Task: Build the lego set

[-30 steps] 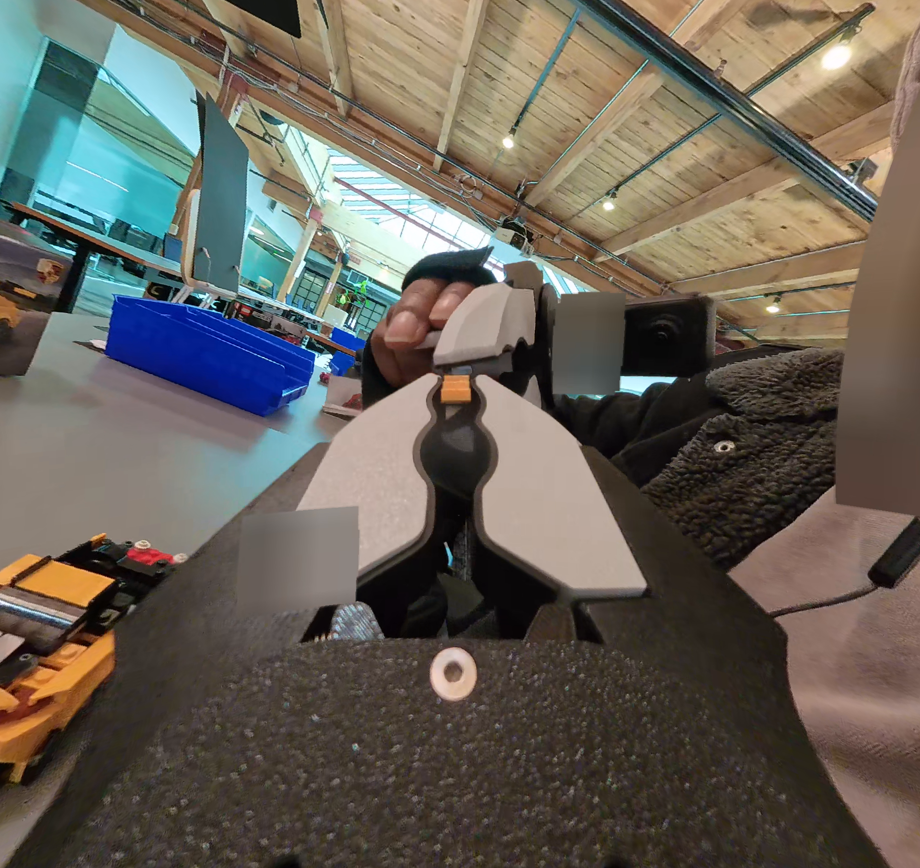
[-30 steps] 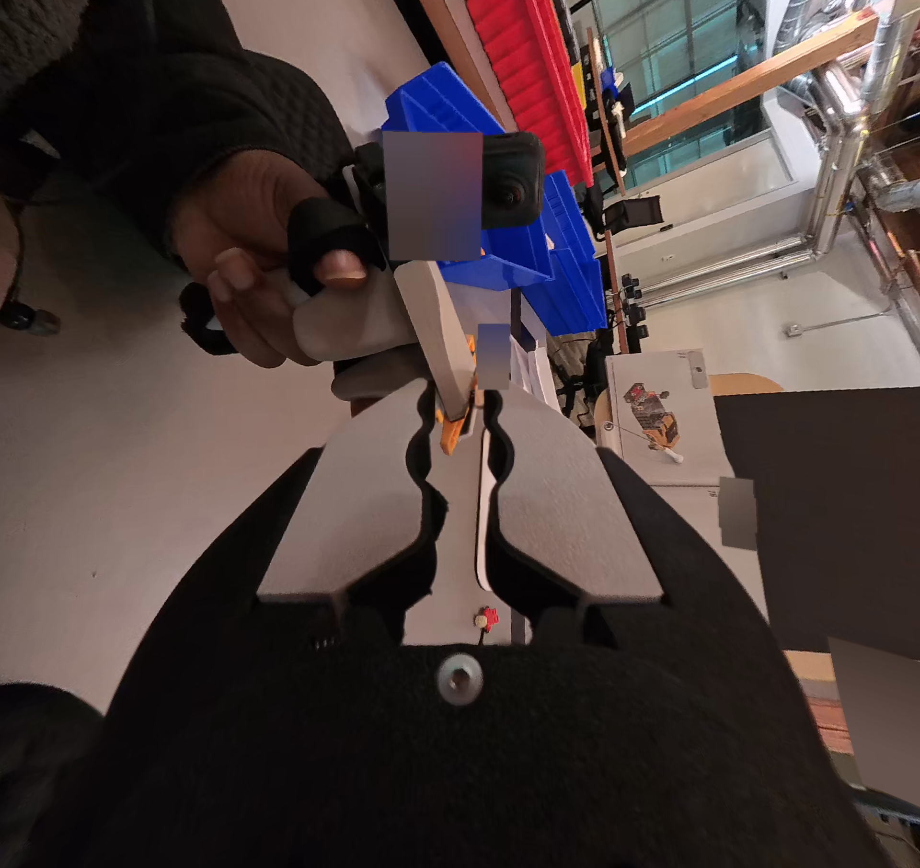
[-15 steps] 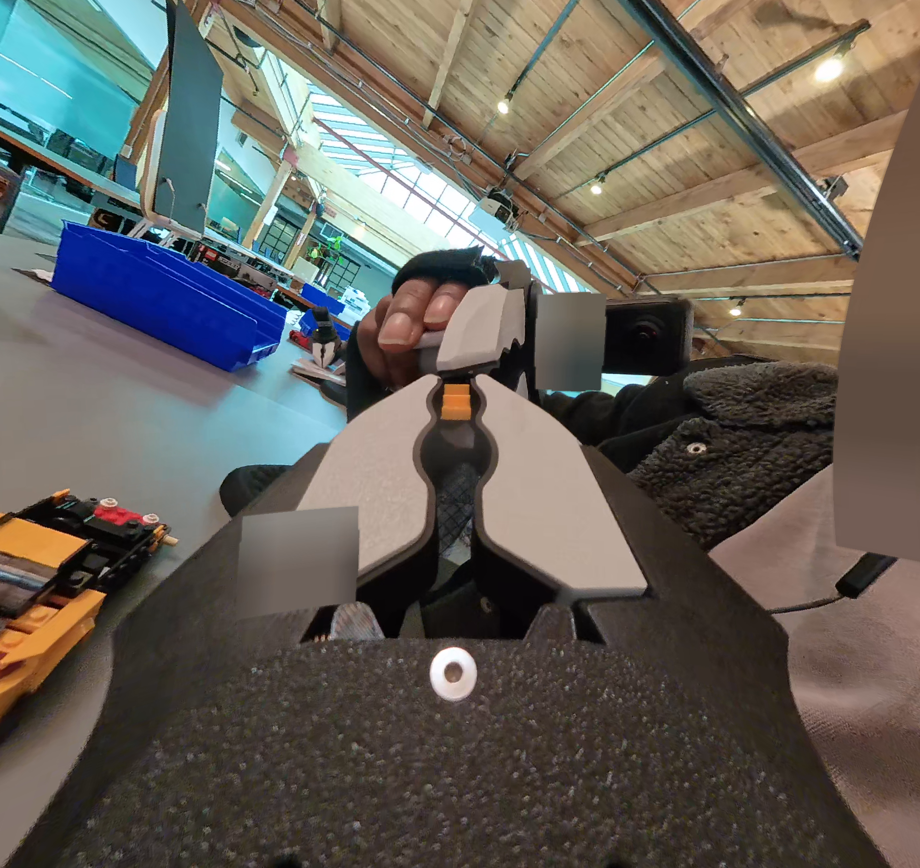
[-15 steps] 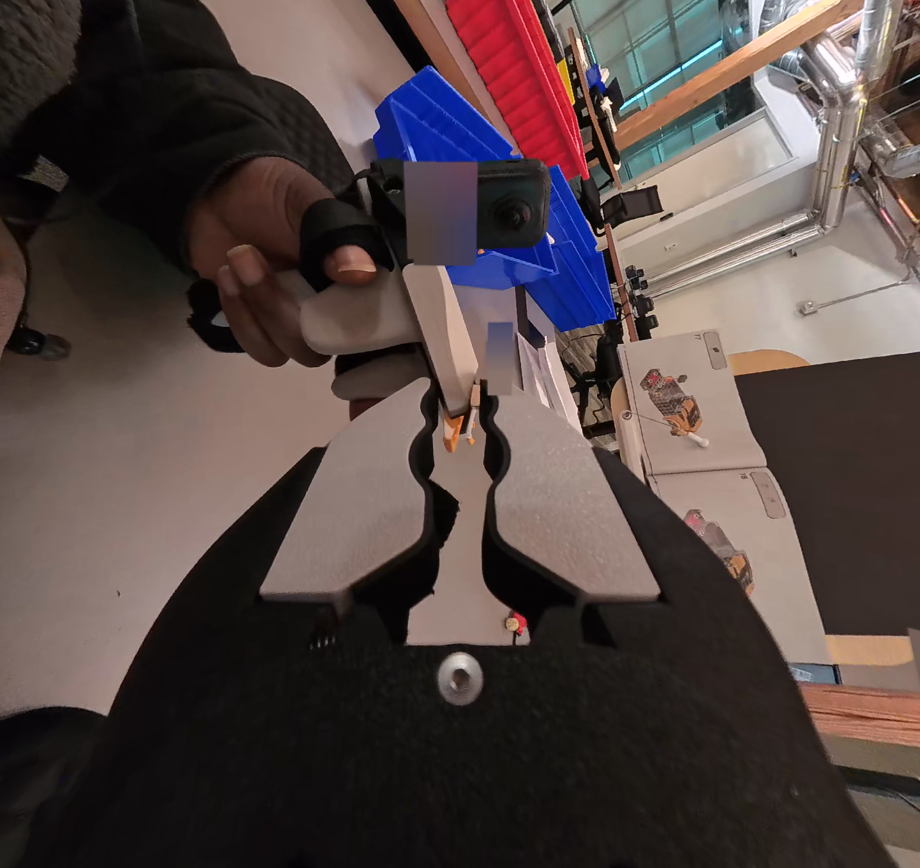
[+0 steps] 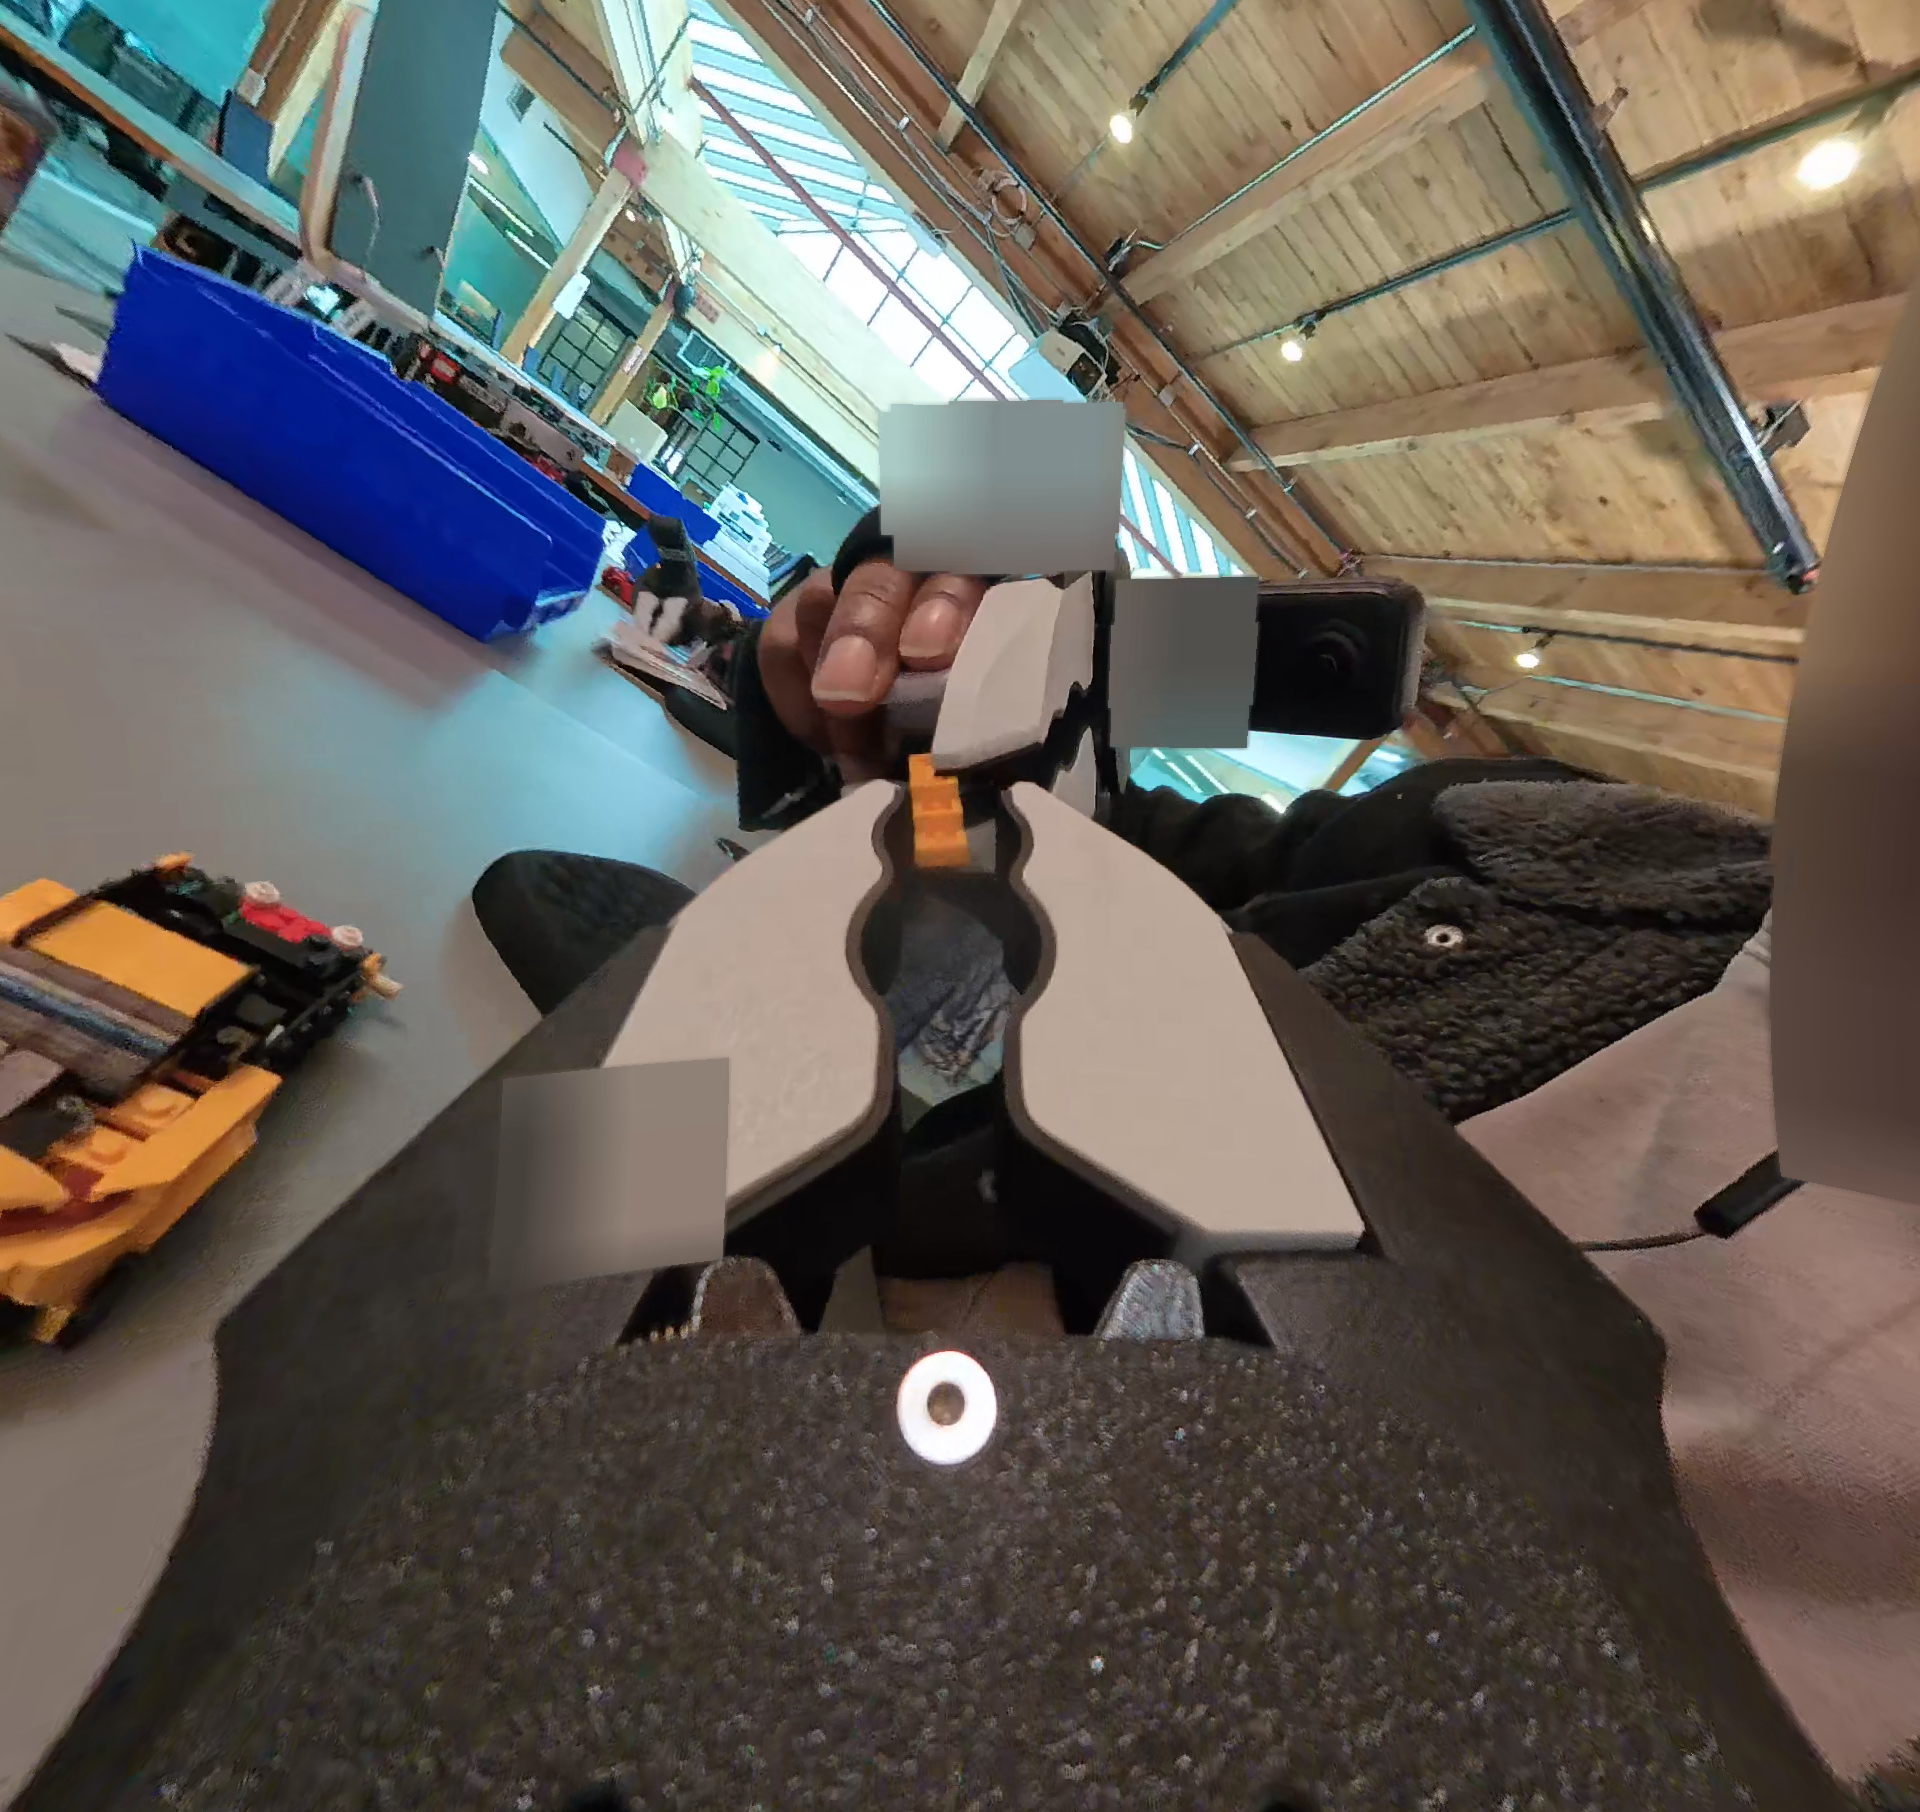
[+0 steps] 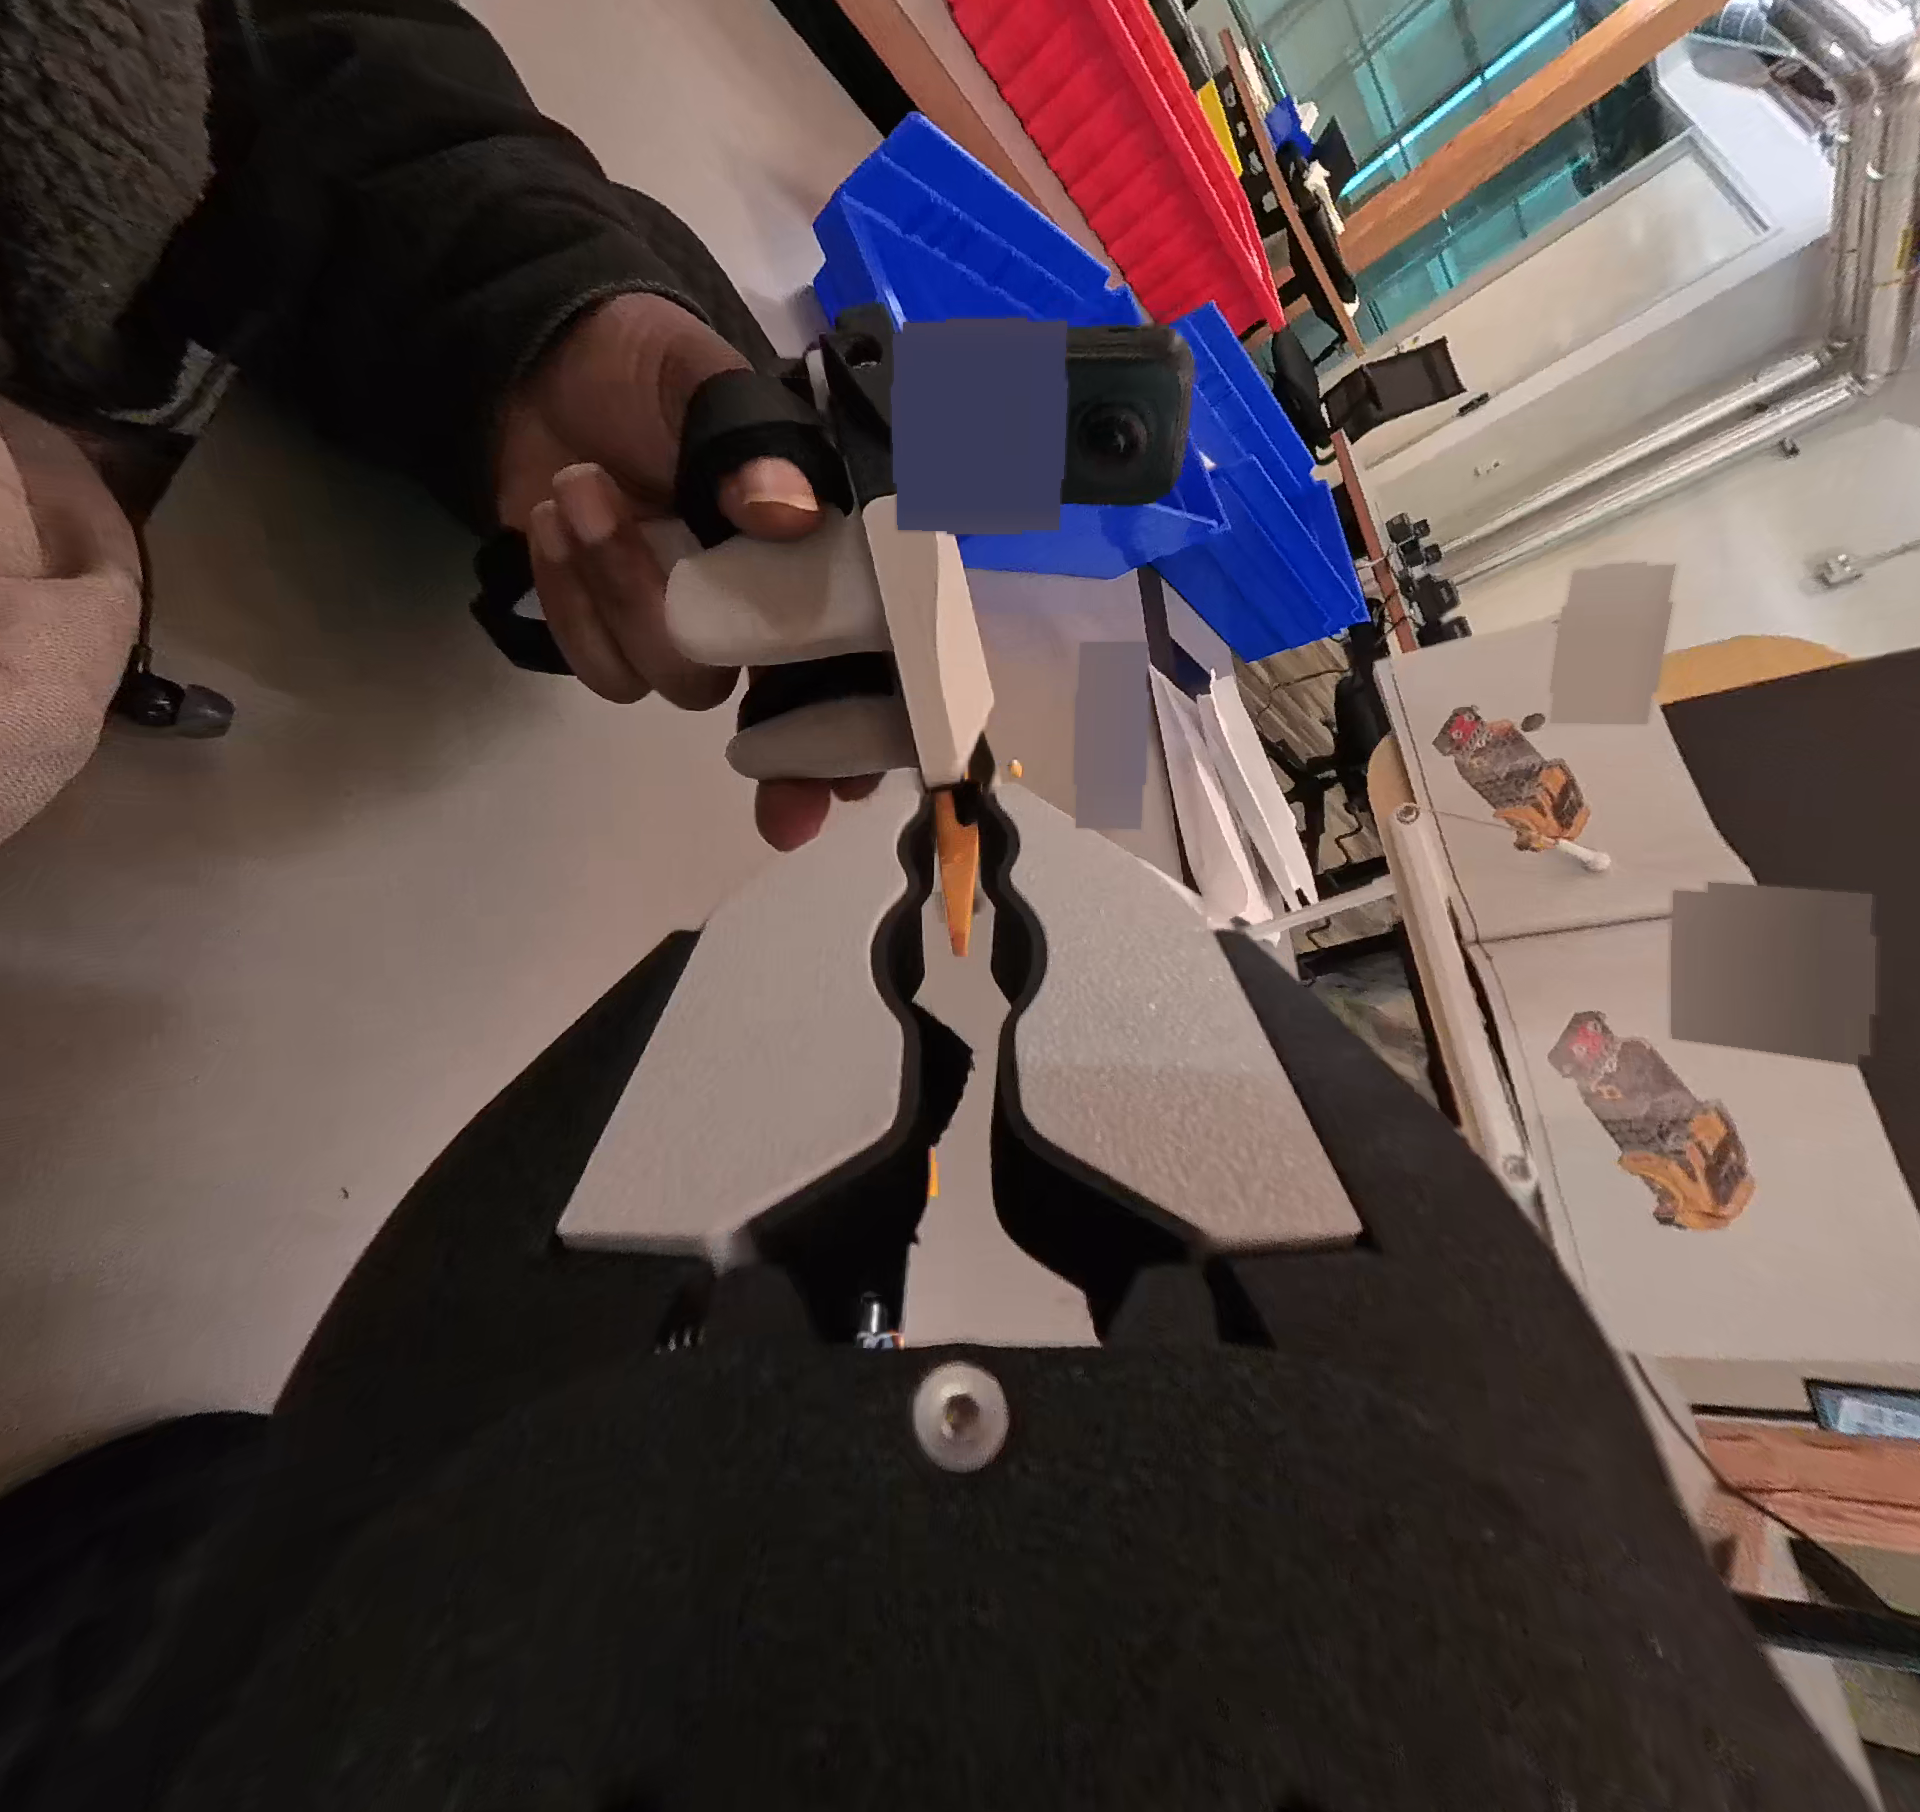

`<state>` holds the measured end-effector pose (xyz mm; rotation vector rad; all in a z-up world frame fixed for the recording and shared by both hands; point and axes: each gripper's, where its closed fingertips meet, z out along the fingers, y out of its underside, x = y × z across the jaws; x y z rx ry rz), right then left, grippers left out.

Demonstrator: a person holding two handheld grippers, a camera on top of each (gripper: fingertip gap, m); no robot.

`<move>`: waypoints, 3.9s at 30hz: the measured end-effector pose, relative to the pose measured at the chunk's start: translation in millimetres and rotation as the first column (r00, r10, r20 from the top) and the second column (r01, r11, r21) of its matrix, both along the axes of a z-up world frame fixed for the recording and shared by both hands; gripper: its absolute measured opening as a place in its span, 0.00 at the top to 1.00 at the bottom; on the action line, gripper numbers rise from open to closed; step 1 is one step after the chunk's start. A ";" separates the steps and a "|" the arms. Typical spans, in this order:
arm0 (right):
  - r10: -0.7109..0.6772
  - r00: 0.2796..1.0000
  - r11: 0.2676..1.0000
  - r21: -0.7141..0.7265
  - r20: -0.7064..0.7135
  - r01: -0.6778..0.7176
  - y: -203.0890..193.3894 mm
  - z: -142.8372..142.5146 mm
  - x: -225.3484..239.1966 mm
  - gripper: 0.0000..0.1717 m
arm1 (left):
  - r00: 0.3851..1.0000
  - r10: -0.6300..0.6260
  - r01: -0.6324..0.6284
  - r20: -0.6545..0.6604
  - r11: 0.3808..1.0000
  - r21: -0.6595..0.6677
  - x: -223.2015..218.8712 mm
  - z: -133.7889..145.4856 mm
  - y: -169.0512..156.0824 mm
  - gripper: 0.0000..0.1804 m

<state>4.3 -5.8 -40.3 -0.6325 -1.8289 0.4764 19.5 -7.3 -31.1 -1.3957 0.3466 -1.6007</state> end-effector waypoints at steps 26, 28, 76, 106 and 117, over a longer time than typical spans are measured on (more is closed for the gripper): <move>-0.021 0.981 0.929 -0.360 0.191 0.091 36.7 -40.9 28.7 0.92 | 0.947 0.187 -0.173 -0.262 0.982 0.072 -11.8 -45.5 24.6 0.95; 0.019 0.948 0.893 -0.433 0.318 0.127 34.1 -62.9 46.5 0.94 | 0.923 0.199 -0.175 -0.330 0.979 0.102 -6.3 -58.4 23.3 0.96; 0.111 0.719 0.905 -0.369 0.686 0.212 7.5 -100.6 31.1 0.99 | 0.648 0.281 -0.075 -0.708 0.948 0.308 17.3 -110.3 9.7 0.96; -0.054 0.664 0.875 -0.285 0.746 0.392 35.7 -150.1 59.9 0.93 | 0.650 0.376 -0.200 -0.661 0.923 0.329 -1.0 -100.9 22.7 0.96; 0.011 0.644 0.818 -0.378 0.765 0.434 37.4 -159.2 61.1 0.96 | 0.665 0.376 -0.202 -0.645 0.922 0.330 -1.6 -98.0 21.3 0.96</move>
